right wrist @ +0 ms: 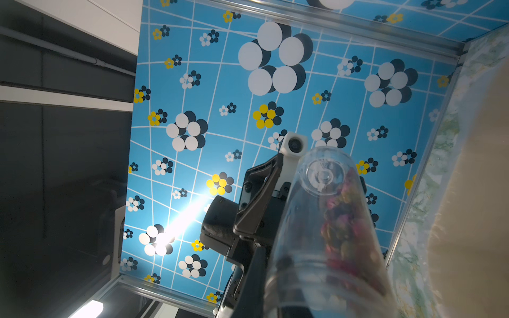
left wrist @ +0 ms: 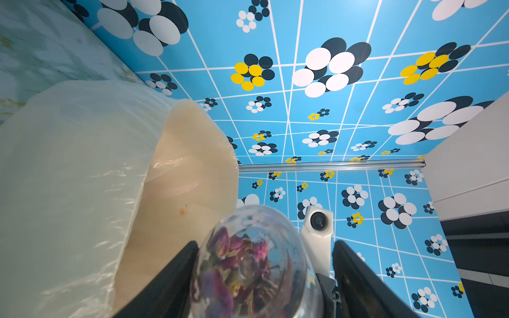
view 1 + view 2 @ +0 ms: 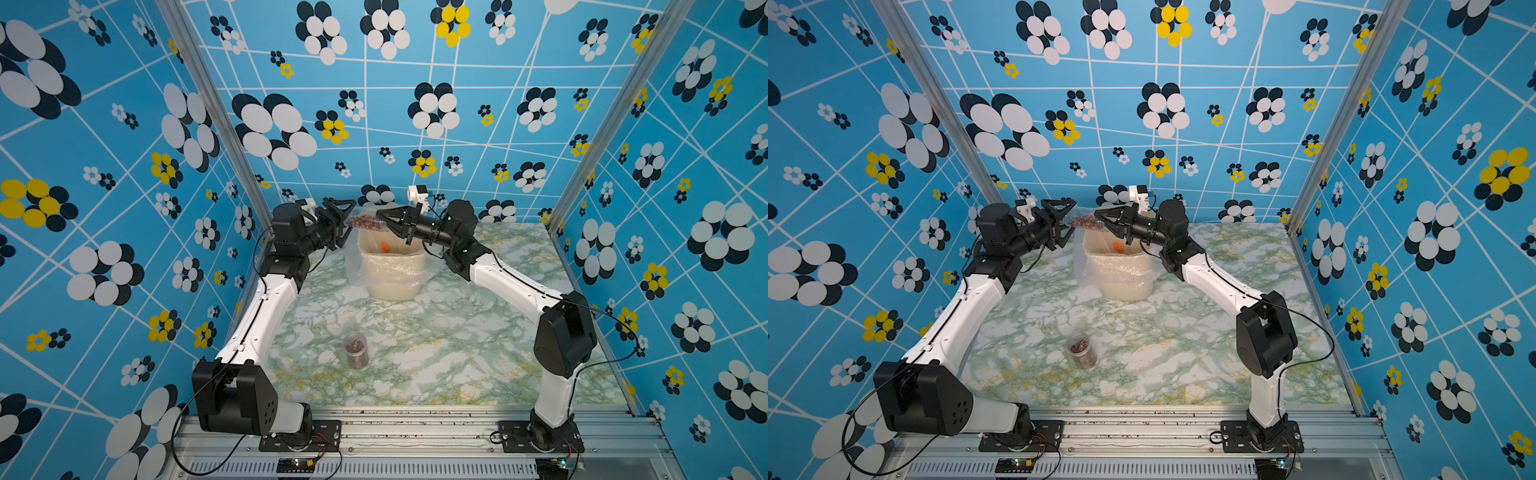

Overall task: Empty the moldy dried flower tea in the jars
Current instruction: Pour the moldy dried flower tea into the trash bin.

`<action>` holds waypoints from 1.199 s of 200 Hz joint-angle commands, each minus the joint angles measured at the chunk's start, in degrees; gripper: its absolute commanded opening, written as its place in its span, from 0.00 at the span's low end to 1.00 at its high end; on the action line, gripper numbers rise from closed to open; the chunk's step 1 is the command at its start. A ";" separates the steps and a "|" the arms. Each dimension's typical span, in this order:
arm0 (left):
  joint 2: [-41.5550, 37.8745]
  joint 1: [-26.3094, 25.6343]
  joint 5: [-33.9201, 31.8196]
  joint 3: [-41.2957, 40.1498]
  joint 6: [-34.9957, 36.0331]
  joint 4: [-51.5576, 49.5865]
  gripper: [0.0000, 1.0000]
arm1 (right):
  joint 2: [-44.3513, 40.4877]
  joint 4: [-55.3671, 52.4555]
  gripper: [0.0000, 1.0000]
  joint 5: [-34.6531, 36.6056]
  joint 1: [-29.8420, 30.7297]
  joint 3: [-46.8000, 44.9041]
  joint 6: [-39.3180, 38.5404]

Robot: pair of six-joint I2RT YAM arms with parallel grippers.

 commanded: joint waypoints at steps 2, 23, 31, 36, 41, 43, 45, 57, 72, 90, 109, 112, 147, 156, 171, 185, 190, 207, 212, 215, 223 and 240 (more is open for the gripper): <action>1.31 -0.10 0.87 0.77 -4.40 7.24 0.75 | 0.50 3.30 0.00 0.06 0.65 1.92 1.01; 2.91 -0.64 0.87 0.98 -7.26 10.31 0.72 | 0.85 3.70 0.00 0.27 0.73 1.89 1.27; 3.47 -0.88 0.96 1.36 -7.76 10.78 0.71 | 0.94 4.04 0.00 0.34 0.69 1.83 1.52; 3.78 -1.06 0.92 1.68 -7.91 10.85 0.70 | 1.02 4.29 0.00 0.35 0.74 1.81 1.69; 4.04 -1.17 1.05 1.98 -8.00 10.94 0.69 | 1.09 4.38 0.00 0.38 0.70 1.77 1.84; 4.14 -1.23 1.05 2.00 -8.11 10.94 0.69 | 1.11 4.48 0.00 0.44 0.73 1.74 1.88; 4.23 -1.27 1.05 2.07 -8.14 10.99 0.68 | 1.07 4.57 0.00 0.48 0.72 1.76 1.93; 4.56 -1.45 0.69 2.14 -8.79 11.67 0.64 | 1.18 4.80 0.00 0.55 0.74 1.76 1.98; 4.64 -1.54 -0.36 1.31 -10.08 13.08 0.58 | 1.21 4.80 0.00 0.77 0.72 1.66 1.97; 4.97 -1.64 -0.98 0.86 -11.25 14.22 0.51 | 1.46 4.80 0.00 1.05 0.73 1.67 2.13; 5.61 -1.90 -0.80 1.07 -11.71 14.83 0.45 | 1.81 4.80 0.00 1.08 0.65 1.68 2.33; 5.69 -1.90 -0.75 1.04 -11.76 14.91 0.44 | 1.82 4.78 0.00 1.08 0.61 1.61 2.43; 6.06 -2.08 -1.01 1.15 -11.31 15.19 0.28 | 1.41 4.80 0.11 1.43 -0.04 0.98 2.34; 5.96 -2.08 -1.30 1.11 -10.98 15.00 0.25 | 1.05 4.79 0.14 1.71 -0.20 0.70 2.10; 5.87 -2.08 -1.66 1.31 -10.14 14.44 0.22 | 0.37 4.67 0.19 2.05 -0.70 -0.13 1.74; 5.86 -2.09 -1.94 1.71 -9.00 13.59 0.21 | -0.32 4.67 0.23 2.13 -1.31 -0.99 1.55; 5.85 -2.08 -1.94 1.98 -8.56 13.10 0.21 | -0.62 4.63 0.24 2.21 -1.51 -1.32 1.39; 5.66 -2.08 -2.60 2.75 -6.66 11.65 0.17 | -1.88 3.72 0.29 2.39 -2.19 -2.47 0.09; 5.48 -2.12 -2.87 2.95 -6.04 10.85 0.16 | -2.31 3.26 0.31 2.49 -2.37 -2.52 -0.46; 5.40 -2.08 -3.09 3.09 -5.63 10.33 0.15 | -2.57 3.03 0.32 2.53 -2.53 -2.54 -0.87; 5.19 -2.08 -3.57 3.42 -4.57 9.22 0.14 | -3.31 2.17 0.35 2.56 -2.87 -3.99 -1.76; 5.02 -2.06 -4.22 4.28 -2.47 7.18 0.11 | -5.01 0.96 0.38 2.74 -3.57 -5.79 -3.17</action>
